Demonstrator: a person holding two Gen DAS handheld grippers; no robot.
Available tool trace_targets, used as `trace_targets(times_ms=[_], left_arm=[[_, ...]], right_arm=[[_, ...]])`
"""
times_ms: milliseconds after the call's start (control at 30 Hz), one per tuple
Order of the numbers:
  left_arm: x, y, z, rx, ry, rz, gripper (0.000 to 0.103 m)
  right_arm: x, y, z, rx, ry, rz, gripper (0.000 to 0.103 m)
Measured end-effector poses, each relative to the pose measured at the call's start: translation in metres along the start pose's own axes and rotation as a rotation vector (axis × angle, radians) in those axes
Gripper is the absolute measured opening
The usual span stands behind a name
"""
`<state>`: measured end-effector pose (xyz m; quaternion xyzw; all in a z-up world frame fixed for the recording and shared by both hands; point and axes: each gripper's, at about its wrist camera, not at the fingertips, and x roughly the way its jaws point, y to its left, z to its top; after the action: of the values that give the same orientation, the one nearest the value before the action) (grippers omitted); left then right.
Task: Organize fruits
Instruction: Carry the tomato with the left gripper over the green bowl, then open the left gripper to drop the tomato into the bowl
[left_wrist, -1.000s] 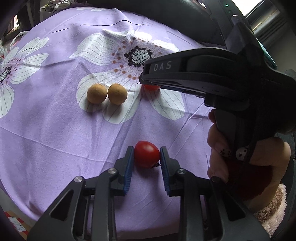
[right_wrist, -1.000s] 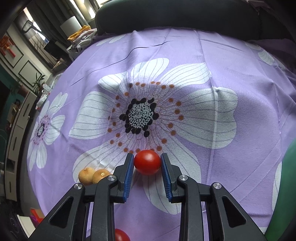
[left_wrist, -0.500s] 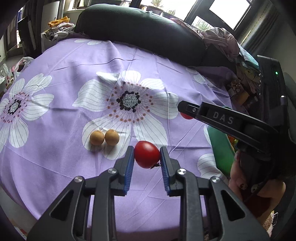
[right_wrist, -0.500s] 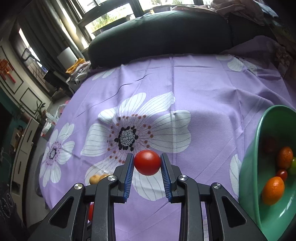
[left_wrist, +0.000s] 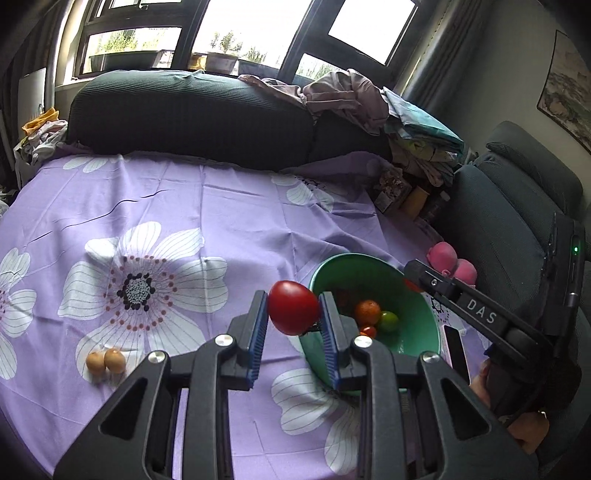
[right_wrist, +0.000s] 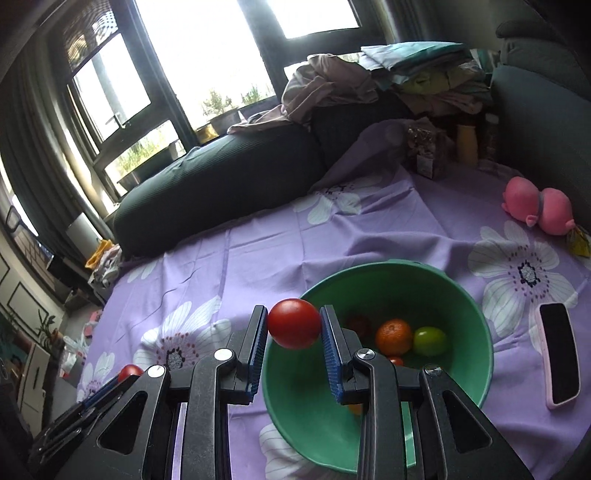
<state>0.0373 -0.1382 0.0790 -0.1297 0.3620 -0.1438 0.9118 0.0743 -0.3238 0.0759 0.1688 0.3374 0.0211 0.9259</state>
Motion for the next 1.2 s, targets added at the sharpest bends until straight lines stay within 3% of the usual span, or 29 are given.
trace_targets(times_ms=[200,433,700,1200], left_arm=[[0.031,-0.036,0.007,0.057,0.042,-0.058,0.028],[0.069,-0.057,-0.002,0.1,0.129,-0.083,0.028],[0.096,-0.068,-0.014,0.123,0.205,-0.086,0.028],[0.11,-0.066,-0.022,0.104,0.248,-0.085,0.028]], right_arm=[[-0.005,-0.045,0.001,0.105,-0.002,-0.06,0.03],[0.003,-0.068,-0.002,0.145,0.047,-0.104,0.03],[0.018,-0.067,-0.006,0.107,0.11,-0.156,0.031],[0.024,-0.064,-0.007,0.093,0.141,-0.172,0.031]])
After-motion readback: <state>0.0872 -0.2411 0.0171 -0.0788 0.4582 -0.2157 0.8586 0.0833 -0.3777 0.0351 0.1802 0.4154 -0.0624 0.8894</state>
